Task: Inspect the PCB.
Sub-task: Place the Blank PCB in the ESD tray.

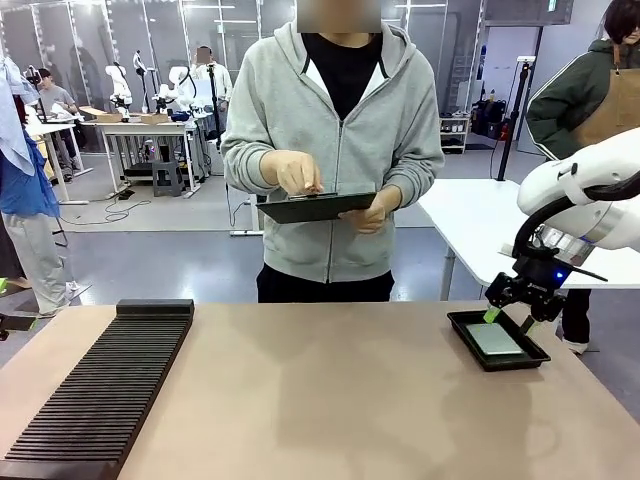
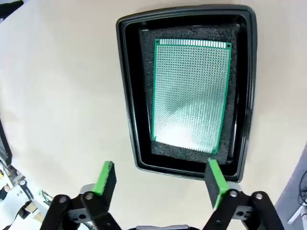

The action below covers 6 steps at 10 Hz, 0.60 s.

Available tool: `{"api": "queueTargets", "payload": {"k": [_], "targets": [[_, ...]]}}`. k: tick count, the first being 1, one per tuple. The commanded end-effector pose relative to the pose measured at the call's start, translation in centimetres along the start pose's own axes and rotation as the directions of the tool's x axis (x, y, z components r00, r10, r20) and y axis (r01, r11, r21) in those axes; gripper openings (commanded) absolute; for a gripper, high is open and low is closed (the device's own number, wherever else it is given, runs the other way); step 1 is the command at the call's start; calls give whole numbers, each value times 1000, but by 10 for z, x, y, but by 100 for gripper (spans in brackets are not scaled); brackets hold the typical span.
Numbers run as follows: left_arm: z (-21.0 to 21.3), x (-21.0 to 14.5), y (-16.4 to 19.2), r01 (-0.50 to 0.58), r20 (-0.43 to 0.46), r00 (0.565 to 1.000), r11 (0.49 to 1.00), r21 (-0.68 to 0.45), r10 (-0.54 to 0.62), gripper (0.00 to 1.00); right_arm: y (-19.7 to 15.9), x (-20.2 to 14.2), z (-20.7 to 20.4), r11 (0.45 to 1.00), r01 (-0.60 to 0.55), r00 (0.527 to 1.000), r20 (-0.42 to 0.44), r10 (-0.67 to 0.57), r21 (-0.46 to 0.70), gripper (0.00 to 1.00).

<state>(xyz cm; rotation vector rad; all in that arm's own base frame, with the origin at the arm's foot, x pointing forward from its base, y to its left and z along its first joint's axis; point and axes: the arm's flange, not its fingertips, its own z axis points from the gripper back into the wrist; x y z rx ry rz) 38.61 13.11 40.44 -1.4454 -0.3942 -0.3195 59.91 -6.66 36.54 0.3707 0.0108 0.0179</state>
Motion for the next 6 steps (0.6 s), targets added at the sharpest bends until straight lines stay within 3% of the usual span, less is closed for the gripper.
{"api": "queueTargets", "payload": {"k": [1,6], "targets": [[0,0,-1,3,1,1000,1000,1,-3,100,10,-10,-2,999,19,1000,21,-18,-43,100],[0,0,-1,3,1,1000,1000,1,-3,100,4,-2,3,1000,-5,1000,6,5,-6,100]]}}
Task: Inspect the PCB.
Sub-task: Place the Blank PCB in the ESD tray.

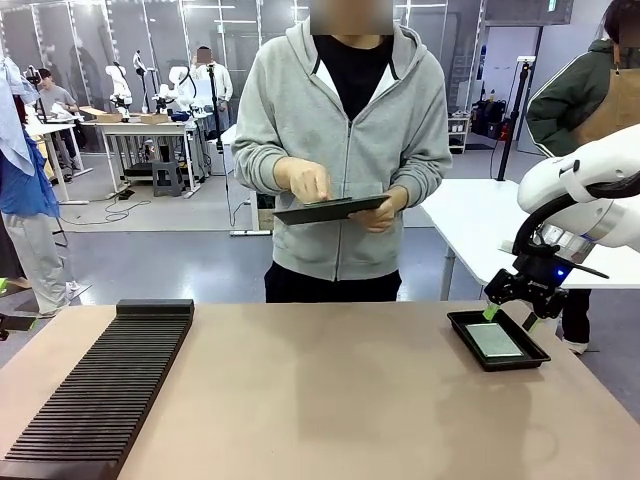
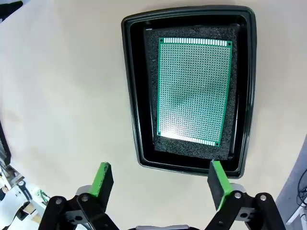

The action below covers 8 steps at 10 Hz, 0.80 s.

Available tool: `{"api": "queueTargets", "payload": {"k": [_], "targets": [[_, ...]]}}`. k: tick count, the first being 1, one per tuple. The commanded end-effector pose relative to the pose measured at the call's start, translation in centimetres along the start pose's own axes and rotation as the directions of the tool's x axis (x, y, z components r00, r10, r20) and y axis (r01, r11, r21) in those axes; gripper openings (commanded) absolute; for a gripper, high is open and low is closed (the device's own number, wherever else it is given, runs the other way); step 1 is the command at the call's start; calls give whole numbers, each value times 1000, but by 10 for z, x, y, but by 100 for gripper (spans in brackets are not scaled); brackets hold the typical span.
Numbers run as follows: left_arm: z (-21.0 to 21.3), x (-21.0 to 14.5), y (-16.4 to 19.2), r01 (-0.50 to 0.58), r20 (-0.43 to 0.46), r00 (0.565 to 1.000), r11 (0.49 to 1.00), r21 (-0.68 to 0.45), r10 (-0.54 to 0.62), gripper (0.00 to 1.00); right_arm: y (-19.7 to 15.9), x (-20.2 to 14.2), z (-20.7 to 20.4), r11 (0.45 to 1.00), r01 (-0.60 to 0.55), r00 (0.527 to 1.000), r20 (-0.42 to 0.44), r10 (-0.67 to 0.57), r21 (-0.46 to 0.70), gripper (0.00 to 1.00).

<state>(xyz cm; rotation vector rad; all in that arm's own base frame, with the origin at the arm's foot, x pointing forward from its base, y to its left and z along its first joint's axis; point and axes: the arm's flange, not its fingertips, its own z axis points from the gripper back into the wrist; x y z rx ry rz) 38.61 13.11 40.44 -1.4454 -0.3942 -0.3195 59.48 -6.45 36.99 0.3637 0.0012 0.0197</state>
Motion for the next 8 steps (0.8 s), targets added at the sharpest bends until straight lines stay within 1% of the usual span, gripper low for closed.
{"api": "queueTargets", "payload": {"k": [1,8], "targets": [[0,0,-1,3,1,1000,1000,1,-3,100,0,2,-1,1000,-2,1000,-3,2,1,100],[0,0,-1,3,1,1000,1000,1,-3,100,0,2,-1,1000,-2,1000,-3,2,1,100]]}}
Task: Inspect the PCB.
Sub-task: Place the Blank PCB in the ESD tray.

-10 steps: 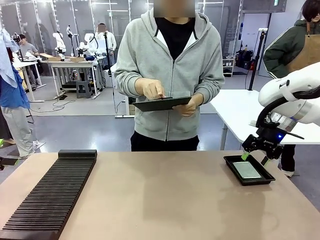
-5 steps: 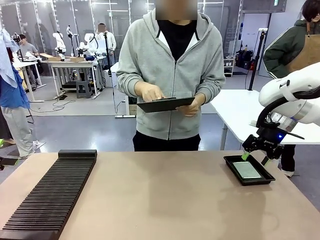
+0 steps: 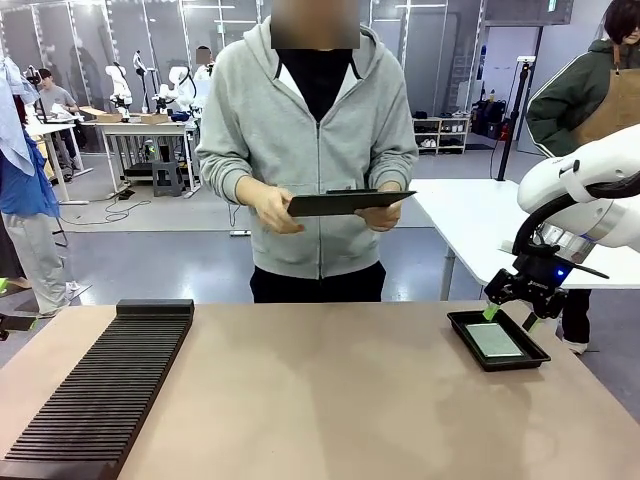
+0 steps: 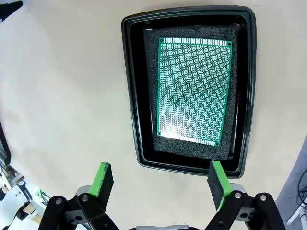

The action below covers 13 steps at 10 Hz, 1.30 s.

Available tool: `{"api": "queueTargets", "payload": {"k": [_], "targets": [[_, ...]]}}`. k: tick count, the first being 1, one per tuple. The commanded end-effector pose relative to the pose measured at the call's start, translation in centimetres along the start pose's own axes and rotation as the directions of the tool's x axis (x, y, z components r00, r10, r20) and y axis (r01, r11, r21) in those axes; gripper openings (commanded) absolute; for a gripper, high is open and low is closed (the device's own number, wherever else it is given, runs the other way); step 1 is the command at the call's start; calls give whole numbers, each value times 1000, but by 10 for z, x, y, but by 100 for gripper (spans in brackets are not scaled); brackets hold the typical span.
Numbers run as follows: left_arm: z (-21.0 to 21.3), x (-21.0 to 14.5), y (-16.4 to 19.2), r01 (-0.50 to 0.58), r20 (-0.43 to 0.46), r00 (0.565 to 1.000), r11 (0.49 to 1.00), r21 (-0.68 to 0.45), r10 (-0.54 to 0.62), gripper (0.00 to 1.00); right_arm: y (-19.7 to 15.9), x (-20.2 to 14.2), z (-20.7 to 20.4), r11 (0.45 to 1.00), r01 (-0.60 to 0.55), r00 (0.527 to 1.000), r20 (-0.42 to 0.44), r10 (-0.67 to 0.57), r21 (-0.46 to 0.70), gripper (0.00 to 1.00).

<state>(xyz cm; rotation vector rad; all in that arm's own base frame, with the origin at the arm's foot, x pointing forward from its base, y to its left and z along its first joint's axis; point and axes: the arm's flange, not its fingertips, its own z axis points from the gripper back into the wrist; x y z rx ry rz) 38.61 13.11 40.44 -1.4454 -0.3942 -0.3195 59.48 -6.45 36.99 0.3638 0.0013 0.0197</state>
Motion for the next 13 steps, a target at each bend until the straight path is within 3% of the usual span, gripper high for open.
{"api": "queueTargets", "payload": {"k": [1,13], "targets": [[0,0,-1,3,1,1000,1000,1,-3,100,0,2,-1,1000,-2,1000,-3,2,1,100],[0,0,-1,3,1,1000,1000,1,-3,100,0,2,-1,1000,-2,1000,-3,2,1,100]]}}
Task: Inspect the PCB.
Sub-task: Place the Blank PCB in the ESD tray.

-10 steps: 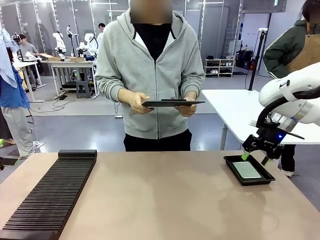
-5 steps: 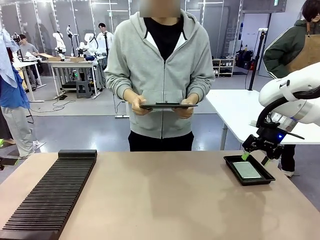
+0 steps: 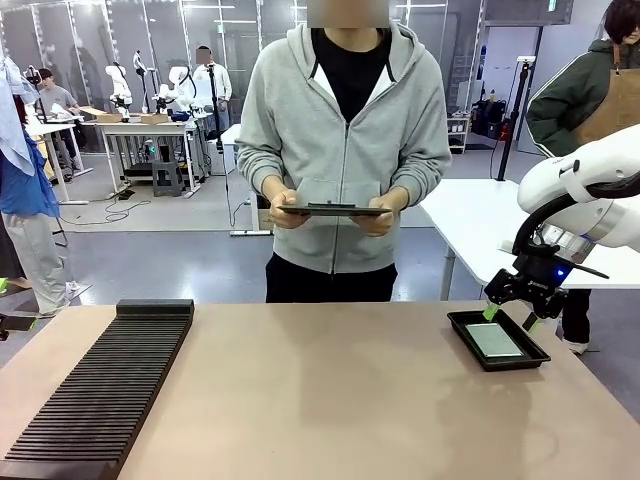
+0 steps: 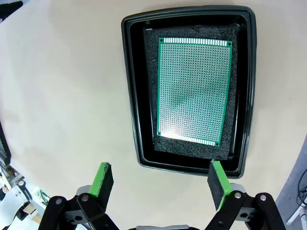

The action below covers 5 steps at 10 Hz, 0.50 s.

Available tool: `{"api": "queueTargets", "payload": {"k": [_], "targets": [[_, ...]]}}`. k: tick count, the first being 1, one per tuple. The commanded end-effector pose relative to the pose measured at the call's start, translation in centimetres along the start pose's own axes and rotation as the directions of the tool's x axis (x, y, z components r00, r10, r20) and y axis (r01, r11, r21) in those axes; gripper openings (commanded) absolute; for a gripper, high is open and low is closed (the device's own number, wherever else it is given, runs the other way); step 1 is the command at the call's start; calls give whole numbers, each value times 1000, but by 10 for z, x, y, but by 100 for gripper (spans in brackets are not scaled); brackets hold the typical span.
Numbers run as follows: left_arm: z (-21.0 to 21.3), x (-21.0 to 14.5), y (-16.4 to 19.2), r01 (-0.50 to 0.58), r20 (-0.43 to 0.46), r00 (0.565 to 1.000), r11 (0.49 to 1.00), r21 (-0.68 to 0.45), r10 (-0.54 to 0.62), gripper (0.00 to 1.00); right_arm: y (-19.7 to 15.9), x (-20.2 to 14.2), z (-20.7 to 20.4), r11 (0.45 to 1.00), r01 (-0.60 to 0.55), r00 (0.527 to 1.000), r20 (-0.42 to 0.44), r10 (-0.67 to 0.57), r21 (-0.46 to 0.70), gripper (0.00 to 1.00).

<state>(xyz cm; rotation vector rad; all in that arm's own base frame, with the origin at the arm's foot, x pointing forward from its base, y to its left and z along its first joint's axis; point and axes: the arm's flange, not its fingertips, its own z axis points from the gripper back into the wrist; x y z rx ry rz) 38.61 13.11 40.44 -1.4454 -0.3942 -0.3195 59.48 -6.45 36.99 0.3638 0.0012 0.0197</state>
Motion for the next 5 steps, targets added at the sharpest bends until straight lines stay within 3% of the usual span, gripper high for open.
{"api": "queueTargets", "payload": {"k": [1,5], "targets": [[0,0,-1,3,1,1000,1000,1,-3,100,0,2,-1,1000,-2,1000,-3,2,1,100],[0,0,-1,3,1,1000,1000,1,-3,100,0,2,-1,1000,-2,1000,-3,2,1,100]]}}
